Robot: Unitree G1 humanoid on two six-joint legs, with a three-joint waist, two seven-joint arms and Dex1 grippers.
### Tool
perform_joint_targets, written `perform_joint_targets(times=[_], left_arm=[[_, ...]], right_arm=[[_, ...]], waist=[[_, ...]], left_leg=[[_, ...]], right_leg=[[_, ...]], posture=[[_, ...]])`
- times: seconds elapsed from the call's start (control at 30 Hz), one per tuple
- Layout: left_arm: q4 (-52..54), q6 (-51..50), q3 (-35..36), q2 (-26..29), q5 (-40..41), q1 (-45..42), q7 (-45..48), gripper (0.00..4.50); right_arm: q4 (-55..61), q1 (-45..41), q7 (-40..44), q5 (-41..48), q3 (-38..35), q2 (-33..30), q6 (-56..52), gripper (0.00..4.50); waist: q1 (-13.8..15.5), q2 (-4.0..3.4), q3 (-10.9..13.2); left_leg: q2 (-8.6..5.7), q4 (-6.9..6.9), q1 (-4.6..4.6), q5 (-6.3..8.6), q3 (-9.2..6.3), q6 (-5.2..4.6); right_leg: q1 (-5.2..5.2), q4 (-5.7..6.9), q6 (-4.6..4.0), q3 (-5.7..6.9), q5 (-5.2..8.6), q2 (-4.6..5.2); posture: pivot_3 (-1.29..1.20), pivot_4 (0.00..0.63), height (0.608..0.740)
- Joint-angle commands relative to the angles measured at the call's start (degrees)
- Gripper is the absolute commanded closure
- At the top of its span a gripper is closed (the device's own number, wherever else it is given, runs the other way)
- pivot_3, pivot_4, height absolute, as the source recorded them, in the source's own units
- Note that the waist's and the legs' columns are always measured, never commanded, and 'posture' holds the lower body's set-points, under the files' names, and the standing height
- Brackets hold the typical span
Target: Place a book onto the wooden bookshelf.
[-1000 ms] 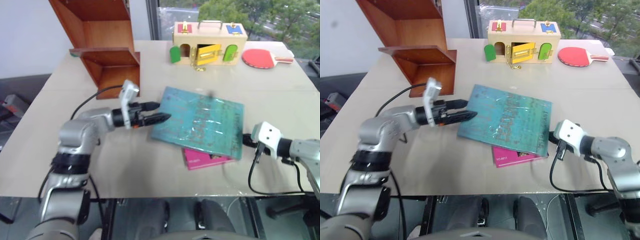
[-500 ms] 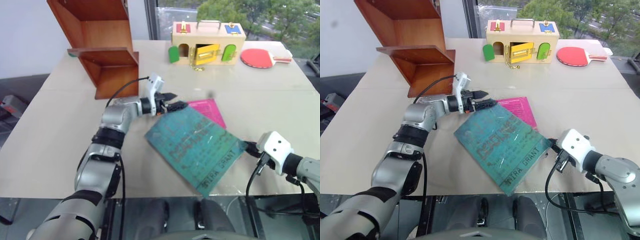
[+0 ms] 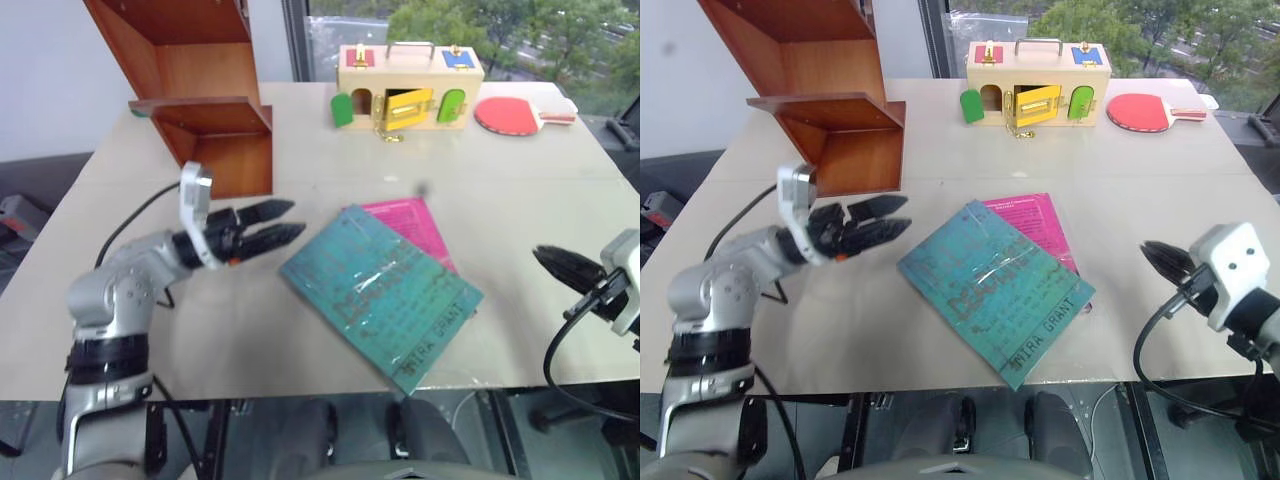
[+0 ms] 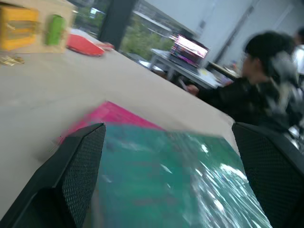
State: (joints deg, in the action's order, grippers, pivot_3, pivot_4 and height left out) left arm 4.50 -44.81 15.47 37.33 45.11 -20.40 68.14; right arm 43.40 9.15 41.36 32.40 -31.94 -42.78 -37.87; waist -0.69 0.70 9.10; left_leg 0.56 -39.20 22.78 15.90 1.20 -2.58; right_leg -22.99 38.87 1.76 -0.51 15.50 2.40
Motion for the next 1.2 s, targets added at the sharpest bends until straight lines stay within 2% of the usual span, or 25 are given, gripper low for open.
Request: perform_joint_targets(times=[0.03,0.13,0.2,0.33,0.4,0.57,0.7,0.8,0.83,0.93,1.03,1.1,1.2], left_arm=[[4.95,2.81,3.8,4.27,2.75,4.6,6.26,0.0],[6.6,5.67,4.91,8.21,2.39,9.78,12.3,0.0],[7.19,8.94,4.61,10.11,0.73,12.66,15.22,0.0],[9.71,11.56,4.76,9.82,0.87,16.49,14.65,0.0],[11.35,12.22,4.87,9.43,1.0,18.43,13.8,0.0],[14.34,13.05,5.64,8.42,1.43,22.0,10.99,0.0],[15.85,12.48,6.57,7.55,2.57,23.42,7.71,0.0],[17.87,11.54,5.73,7.32,2.83,24.91,4.61,0.0],[18.39,11.07,5.4,7.51,2.91,25.28,3.93,0.0],[19.22,9.52,4.73,8.28,3.92,26.0,3.26,0.0],[19.89,9.36,0.88,6.17,2.33,24.86,-0.17,0.0],[19.85,9.26,-0.93,4.45,2.1,23.41,-2.75,0.0],[19.09,8.84,-2.56,3.09,2.18,22.05,-5.06,0.0]], right_arm=[[3.51,-5.85,-0.6,6.84,3.61,-3.36,-4.53,4.39],[3.73,-13.54,-0.2,7.91,14.55,-4.98,-6.65,4.39],[1.83,-17.94,1.16,4.51,23.65,-5.18,-5.78,4.39],[-6.29,-23.37,5.95,-5.56,38.46,-4.9,1.63,4.39],[-12.46,-26.51,6.16,-9.96,43.44,-2.74,4.63,4.39],[-28.25,-31.04,7.23,-19.65,50.57,-0.32,10.63,4.39],[-40.42,-33.92,4.92,-26.21,52.29,0.89,15.2,4.39],[-48.87,-37.19,2.83,-28.5,50.71,2.29,17.11,4.39],[-50.74,-37.9,2.6,-29.01,50.36,2.56,17.81,4.39],[-53.99,-38.79,2.89,-29.88,49.39,3.11,19.8,4.39],[-51.09,-38.32,3.46,-25.55,45.16,4.67,18.31,4.39],[-45.38,-37.14,4.1,-21.18,42.16,5.59,13.58,4.39],[-37.42,-34.7,3.72,-19.1,40.16,6.05,11.09,4.39]], waist=[[0.05,0.02,0.01],[0.06,0.04,0.01],[0.08,0.03,0.01],[0.54,0.04,0.01],[0.63,0.07,0.01],[0.2,0.06,0.0],[0.11,0.19,-0.16],[0.14,0.44,-0.37],[0.16,0.48,-0.4],[0.23,0.53,-0.58],[0.24,0.59,-0.69],[0.38,0.55,-0.67],[0.4,0.44,-0.6]], left_leg=[[0.0,0.0,0.0,0.09,-0.01,-0.15],[0.0,0.0,-0.01,0.12,-0.03,-0.2],[-0.01,0.0,-0.02,0.12,-0.02,-0.22],[-0.06,0.01,0.04,0.14,-0.06,-0.23],[-0.09,0.01,0.12,0.15,-0.06,-0.25],[-0.1,0.04,0.11,0.14,-0.04,-0.24],[-0.1,0.05,-0.19,0.16,-0.1,-0.28],[-0.1,0.05,-0.59,0.17,-0.12,-0.28],[-0.1,0.08,-0.93,0.19,-0.14,-0.26],[-0.1,0.11,-1.08,0.33,-0.15,-0.02],[-0.1,0.11,-1.06,0.33,-0.15,-0.01],[-0.1,0.11,-1.02,0.33,-0.15,-0.01],[-0.1,0.28,-0.82,0.32,-0.15,-0.04]], right_leg=[[0.0,0.0,-0.01,0.03,0.0,0.02],[0.02,-0.01,-0.03,0.1,0.01,0.08],[0.01,-0.03,-0.06,0.1,0.02,0.13],[0.0,-0.08,-0.07,0.21,0.03,0.24],[-0.02,-0.16,-0.06,0.22,0.02,0.28],[-0.04,-0.19,-0.05,0.19,0.02,0.28],[0.25,-0.18,-0.06,0.26,0.02,0.29],[0.6,-0.2,-0.25,0.27,0.1,0.39],[1.0,-0.34,-0.3,0.29,0.13,0.45],[1.27,-0.41,-0.32,0.52,0.14,0.67],[1.27,-0.42,-0.32,0.53,0.13,0.69],[1.29,-0.49,-0.32,0.57,0.12,0.73],[1.17,-0.67,-0.33,0.66,0.1,0.78]], posture=[[0.0,0.15,0.74],[0.0,0.15,0.74],[0.0,0.15,0.74],[0.0,0.15,0.74],[0.0,0.15,0.74],[0.0,0.15,0.74],[0.0,0.15,0.74],[0.0,0.15,0.74],[0.0,0.15,0.74],[0.0,0.15,0.74],[0.0,0.15,0.74],[0.0,0.15,0.74],[0.0,0.15,0.74]])
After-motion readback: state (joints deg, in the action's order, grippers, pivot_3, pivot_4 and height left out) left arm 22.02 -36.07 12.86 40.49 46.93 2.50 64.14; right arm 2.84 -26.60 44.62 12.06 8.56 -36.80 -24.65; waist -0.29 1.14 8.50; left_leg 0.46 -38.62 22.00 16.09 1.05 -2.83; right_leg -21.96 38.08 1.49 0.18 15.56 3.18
